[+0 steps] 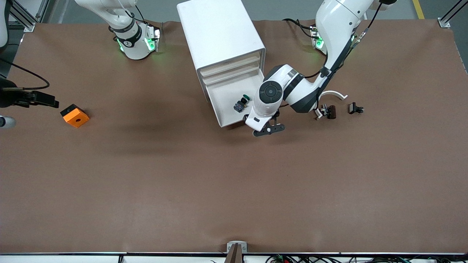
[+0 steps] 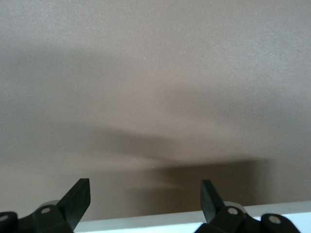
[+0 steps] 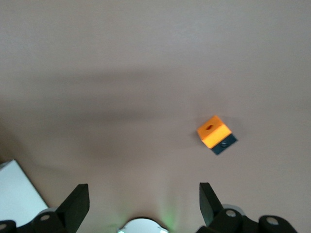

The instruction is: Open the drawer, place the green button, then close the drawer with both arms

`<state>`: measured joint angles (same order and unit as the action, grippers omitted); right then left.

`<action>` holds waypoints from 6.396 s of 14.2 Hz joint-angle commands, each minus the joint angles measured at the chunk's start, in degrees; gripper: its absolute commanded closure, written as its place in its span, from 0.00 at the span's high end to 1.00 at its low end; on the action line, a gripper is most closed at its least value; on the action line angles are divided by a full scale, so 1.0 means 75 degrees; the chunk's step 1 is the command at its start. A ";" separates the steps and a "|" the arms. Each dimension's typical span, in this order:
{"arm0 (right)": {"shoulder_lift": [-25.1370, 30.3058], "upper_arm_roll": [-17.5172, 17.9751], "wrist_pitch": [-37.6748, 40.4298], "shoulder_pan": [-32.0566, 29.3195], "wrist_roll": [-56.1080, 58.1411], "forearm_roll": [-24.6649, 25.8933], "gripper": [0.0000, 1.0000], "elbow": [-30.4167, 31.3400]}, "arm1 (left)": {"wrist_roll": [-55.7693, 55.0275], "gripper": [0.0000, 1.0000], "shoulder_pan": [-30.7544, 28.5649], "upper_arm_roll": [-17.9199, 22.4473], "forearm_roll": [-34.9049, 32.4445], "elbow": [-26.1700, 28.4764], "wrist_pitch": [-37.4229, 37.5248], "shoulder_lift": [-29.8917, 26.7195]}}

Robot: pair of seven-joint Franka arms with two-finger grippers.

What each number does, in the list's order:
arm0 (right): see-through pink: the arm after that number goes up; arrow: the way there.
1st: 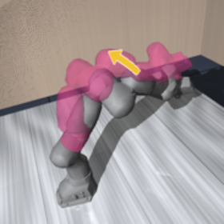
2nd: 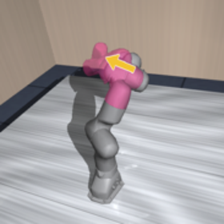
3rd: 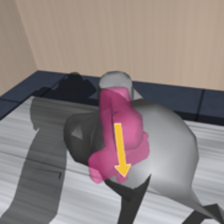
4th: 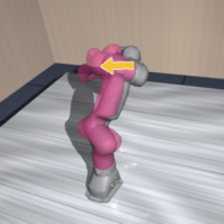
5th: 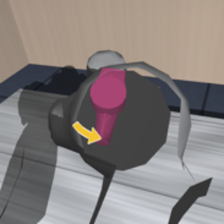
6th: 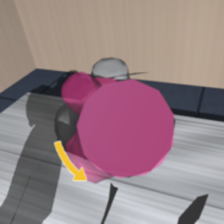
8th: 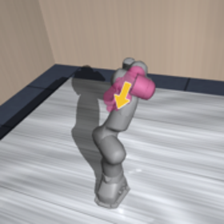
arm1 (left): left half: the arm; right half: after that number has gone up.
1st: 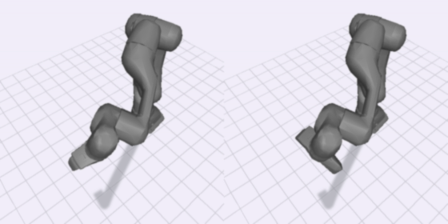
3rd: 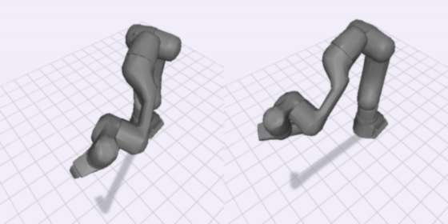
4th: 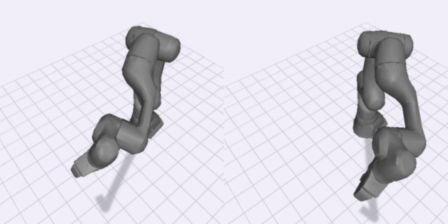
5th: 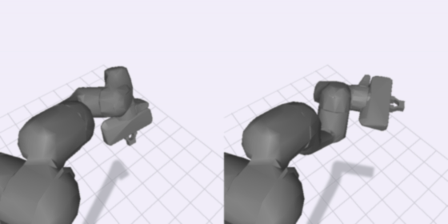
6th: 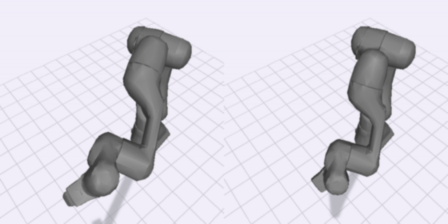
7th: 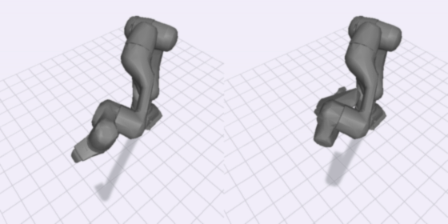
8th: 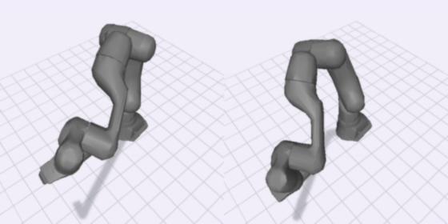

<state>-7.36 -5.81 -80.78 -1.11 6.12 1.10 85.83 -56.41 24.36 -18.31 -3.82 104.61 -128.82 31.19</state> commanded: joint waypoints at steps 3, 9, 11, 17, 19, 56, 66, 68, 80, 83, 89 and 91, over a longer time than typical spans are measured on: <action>0.0032 0.0166 0.0365 -0.0309 0.0157 0.0252 1.00 -0.0440 | -0.0389 1.00 0.0221 -0.0019 -0.0229 -0.0108 0.0019 0.0107; -0.0003 0.0166 0.0388 -0.0450 0.0133 0.0299 1.00 -0.1060 | -0.0741 1.00 0.0409 -0.0101 -0.0229 -0.0096 0.0055 0.0212; -0.0003 0.0189 0.0446 -0.0392 0.0099 0.0323 1.00 -0.1294 | -0.0869 1.00 0.0409 -0.0242 -0.0217 -0.0073 0.0066 0.0259; 0.0125 0.0189 0.1185 -0.0508 -0.0255 -0.0168 1.00 -0.1530 | -0.1338 1.00 0.0421 -0.0710 -0.0123 -0.0037 0.0510 0.0423; 0.0429 0.0236 0.1232 -0.0462 -0.0230 -0.0158 1.00 -0.1483 | -0.1455 1.00 0.0397 -0.0886 -0.0088 -0.0026 0.0733 0.0435; 0.2082 0.0248 0.0107 -0.0286 -0.0675 -0.0205 1.00 0.0732 | 0.0086 1.00 -0.2039 -0.1625 0.0018 -0.1479 0.2480 -0.0185; 0.2575 0.0283 -0.0174 -0.0239 -0.0687 -0.0216 1.00 0.1400 | 0.4926 1.00 -0.3950 -0.1474 0.0053 -0.1257 0.4470 -0.2551; 0.2575 0.0283 -0.0186 -0.0251 -0.0687 -0.0228 1.00 0.1400 | 0.5608 1.00 -0.3625 -0.0773 0.0111 -0.1163 0.4741 -0.3055; 0.2692 0.0248 -0.0385 -0.0263 -0.0675 -0.0252 1.00 0.1353 | 0.7603 1.00 -0.1817 0.2324 0.0205 0.0454 0.4684 -0.5305; 0.2798 0.0271 -0.0397 -0.0251 -0.0664 -0.0252 1.00 0.1353 | 0.7603 1.00 -0.2075 0.2231 0.0205 0.0537 0.4660 -0.5599; 0.2810 0.0295 -0.0514 -0.0239 -0.0640 -0.0252 1.00 0.1353 | 0.7614 1.00 -0.2872 0.1329 0.0240 0.0478 0.4672 -0.6045; 0.2810 0.0306 -0.0526 -0.0228 -0.0640 -0.0252 1.00 0.1353 | 0.7615 1.00 -0.3036 0.1212 0.0240 0.0432 0.4672 -0.6162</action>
<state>12.67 -3.93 -84.12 -2.56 1.21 -0.30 95.08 -0.44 3.76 -7.79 -2.73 106.89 -92.96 -13.01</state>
